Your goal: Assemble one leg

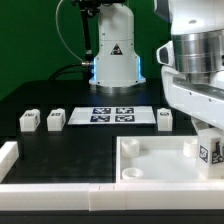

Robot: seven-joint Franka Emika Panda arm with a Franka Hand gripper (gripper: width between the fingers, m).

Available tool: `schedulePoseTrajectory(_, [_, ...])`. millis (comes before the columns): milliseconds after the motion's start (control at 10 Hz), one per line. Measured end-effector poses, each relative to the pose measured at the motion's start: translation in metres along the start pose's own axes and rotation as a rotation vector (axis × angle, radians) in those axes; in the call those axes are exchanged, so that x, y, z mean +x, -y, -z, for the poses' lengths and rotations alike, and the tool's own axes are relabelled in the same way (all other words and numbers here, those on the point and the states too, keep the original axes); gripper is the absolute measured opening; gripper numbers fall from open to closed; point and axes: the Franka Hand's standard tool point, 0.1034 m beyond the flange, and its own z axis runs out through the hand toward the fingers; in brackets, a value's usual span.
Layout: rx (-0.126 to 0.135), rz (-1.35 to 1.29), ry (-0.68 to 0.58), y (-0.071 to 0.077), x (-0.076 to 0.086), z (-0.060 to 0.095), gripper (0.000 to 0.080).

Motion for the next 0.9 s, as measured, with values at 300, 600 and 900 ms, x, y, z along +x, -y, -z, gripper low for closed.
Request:
schedulePoseTrajectory(300, [0.002, -0.026, 0.011, -0.0003, -0.0004, -0.0006, 0.0295])
schedulePoseTrajectory(600, [-0.015, 0.328, -0.002, -0.0011, 0.0044, 0.0009, 0.0339])
schedulePoseTrajectory(900, [-0.023, 0.697, -0.005, -0.0004, 0.0043, 0.0019, 0.0617])
